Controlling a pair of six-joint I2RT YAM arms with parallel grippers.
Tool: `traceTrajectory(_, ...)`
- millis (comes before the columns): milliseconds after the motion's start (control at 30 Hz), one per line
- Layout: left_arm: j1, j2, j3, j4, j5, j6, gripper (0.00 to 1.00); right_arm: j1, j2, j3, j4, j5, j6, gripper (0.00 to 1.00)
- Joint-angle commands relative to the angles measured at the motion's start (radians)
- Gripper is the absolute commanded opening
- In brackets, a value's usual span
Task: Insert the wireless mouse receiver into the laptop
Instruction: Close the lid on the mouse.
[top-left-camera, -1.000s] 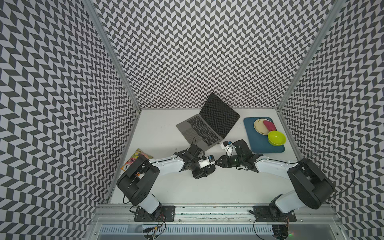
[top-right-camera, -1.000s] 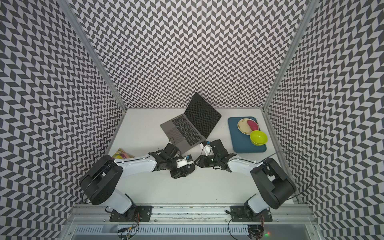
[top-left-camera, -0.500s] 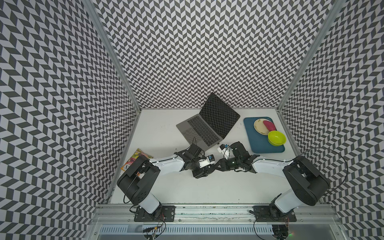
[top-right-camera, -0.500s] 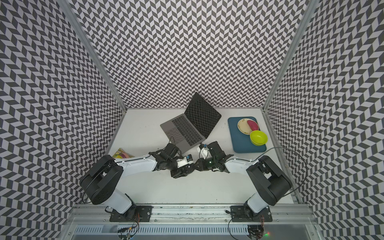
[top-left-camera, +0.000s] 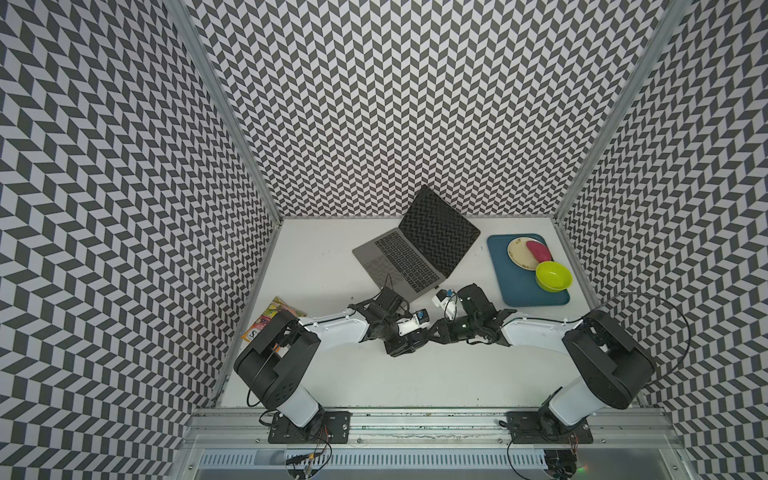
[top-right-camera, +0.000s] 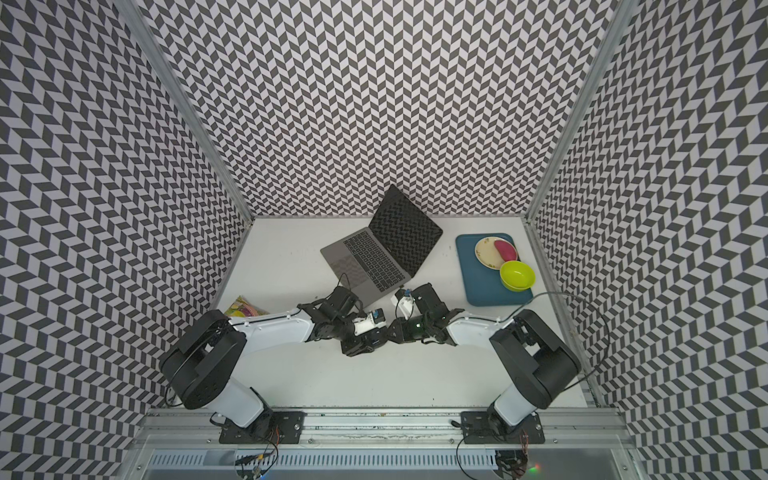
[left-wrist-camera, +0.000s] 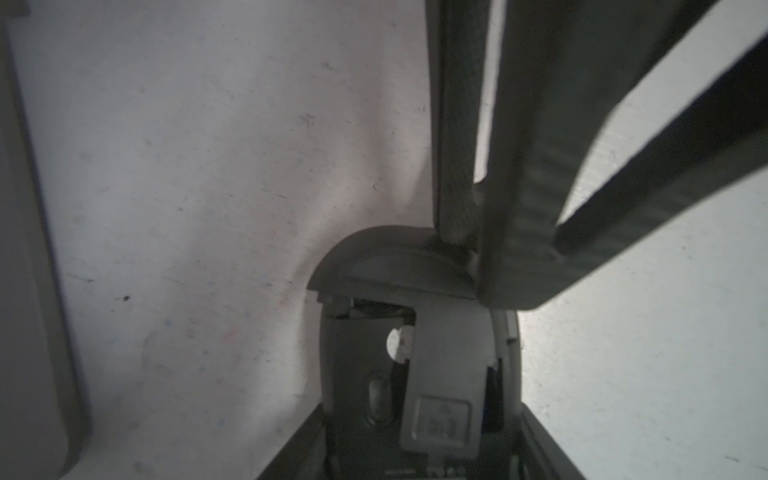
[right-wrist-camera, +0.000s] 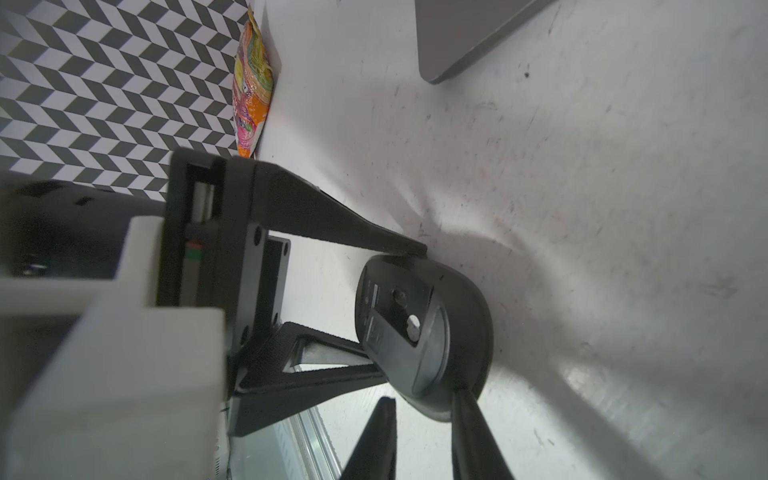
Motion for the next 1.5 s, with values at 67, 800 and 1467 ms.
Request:
traceTrajectory(67, 0.000, 0.023, 0.023, -0.008, 0.002, 0.010, 0.39, 0.009, -0.003, 0.027, 0.000, 0.034, -0.014, 0.25)
traceTrajectory(800, -0.016, -0.003, -0.002, 0.008, -0.037, 0.045, 0.39, -0.004, -0.013, 0.021, 0.021, 0.076, -0.014, 0.51)
traceTrajectory(1467, -0.022, -0.004, -0.006, 0.008, -0.040, 0.049, 0.38, -0.001, 0.087, 0.015, -0.001, 0.087, -0.109, 0.36)
